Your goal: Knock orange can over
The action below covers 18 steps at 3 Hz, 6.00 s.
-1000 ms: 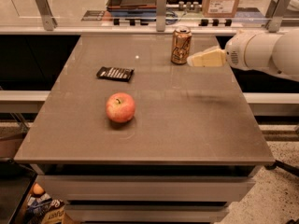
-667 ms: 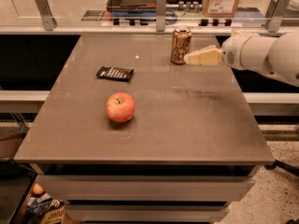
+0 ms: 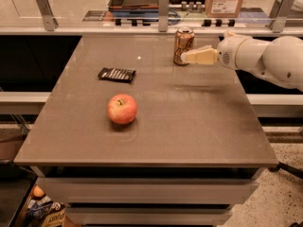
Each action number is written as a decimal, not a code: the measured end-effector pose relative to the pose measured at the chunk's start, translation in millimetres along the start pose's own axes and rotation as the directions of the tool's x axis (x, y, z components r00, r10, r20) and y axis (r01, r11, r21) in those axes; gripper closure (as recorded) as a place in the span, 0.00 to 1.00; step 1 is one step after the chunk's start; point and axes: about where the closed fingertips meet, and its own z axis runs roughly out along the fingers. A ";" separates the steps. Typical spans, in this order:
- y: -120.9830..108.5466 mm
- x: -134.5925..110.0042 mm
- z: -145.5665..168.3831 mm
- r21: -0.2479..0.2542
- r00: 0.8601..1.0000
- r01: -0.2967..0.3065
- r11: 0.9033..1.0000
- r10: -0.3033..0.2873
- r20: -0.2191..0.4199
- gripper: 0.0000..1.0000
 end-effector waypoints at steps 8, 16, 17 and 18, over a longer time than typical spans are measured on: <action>8.7 -6.7 82.4 -0.182 0.990 -0.046 0.982 0.069 0.125 0.40; -25.9 -25.1 60.9 -0.071 0.998 0.014 0.997 -0.019 -0.065 1.00; -32.1 -20.7 44.2 -0.043 0.986 0.070 0.997 -0.076 -0.148 1.00; -37.2 -17.0 31.5 -0.010 0.959 0.130 0.991 -0.128 -0.252 1.00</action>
Offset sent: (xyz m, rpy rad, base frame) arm 0.0445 0.0224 -0.0193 0.1337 -0.0330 0.0947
